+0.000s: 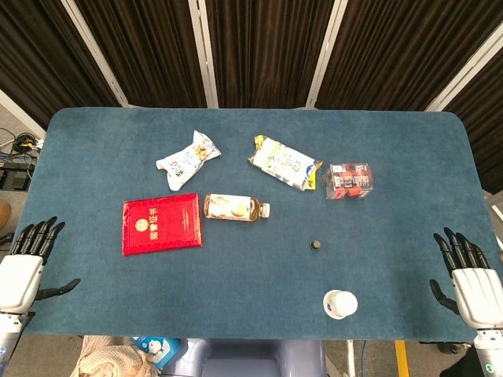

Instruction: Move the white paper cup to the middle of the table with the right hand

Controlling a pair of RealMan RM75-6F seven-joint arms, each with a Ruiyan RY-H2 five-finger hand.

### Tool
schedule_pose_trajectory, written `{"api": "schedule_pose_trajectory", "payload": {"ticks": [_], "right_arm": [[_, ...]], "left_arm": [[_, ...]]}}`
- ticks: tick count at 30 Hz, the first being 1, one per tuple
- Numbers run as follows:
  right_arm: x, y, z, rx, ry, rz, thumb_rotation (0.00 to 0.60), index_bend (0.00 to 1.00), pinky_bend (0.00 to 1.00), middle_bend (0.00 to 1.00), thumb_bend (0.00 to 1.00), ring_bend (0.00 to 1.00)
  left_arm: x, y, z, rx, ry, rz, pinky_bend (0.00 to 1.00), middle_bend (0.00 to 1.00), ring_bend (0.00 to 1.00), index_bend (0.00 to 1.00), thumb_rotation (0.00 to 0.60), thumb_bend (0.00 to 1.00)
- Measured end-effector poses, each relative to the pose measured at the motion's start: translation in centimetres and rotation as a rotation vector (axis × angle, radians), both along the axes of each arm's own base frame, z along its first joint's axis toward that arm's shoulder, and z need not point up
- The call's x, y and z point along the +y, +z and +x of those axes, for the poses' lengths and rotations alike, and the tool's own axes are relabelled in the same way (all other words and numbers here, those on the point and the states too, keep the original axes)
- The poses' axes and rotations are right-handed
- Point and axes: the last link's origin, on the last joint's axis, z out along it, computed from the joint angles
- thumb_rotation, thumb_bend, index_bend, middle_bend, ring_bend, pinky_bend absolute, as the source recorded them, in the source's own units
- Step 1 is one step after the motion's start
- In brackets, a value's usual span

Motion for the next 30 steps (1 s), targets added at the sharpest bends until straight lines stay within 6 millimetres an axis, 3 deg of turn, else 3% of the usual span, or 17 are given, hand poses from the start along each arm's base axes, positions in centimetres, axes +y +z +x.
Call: {"api": "schedule_pose_trajectory", "payload": {"ticks": [7, 13, 21, 30], "right_arm": [[0.0, 0.0, 0.1, -0.006, 0.009, 0.003, 0.600, 0.00, 0.14, 0.00, 0.36, 0.00], [0.0, -0.2, 0.6, -0.028, 0.047, 0.035, 0.600, 0.00, 0.12, 0.00, 0.27, 0.00], [-1.0, -0.6, 2.3, -0.072, 0.212, 0.166, 0.600, 0.00, 0.12, 0.00, 0.26, 0.00], [-1.6, -1.9, 4.4, -0.049, 0.478, 0.372, 0.600, 0.00, 0.20, 0.00, 0.26, 0.00]], "left_arm": [[0.0, 0.0, 0.0, -0.002, 0.000, 0.000, 0.00, 0.00, 0.00, 0.00, 0.600, 0.00], [0.0, 0.0, 0.0, -0.003, 0.000, 0.000, 0.00, 0.00, 0.00, 0.00, 0.600, 0.00], [0.2, 0.0, -0.2, -0.006, 0.009, -0.003, 0.00, 0.00, 0.00, 0.00, 0.600, 0.00], [0.3, -0.1, -0.2, 0.002, 0.009, 0.000, 0.00, 0.00, 0.00, 0.00, 0.600, 0.00]]}}
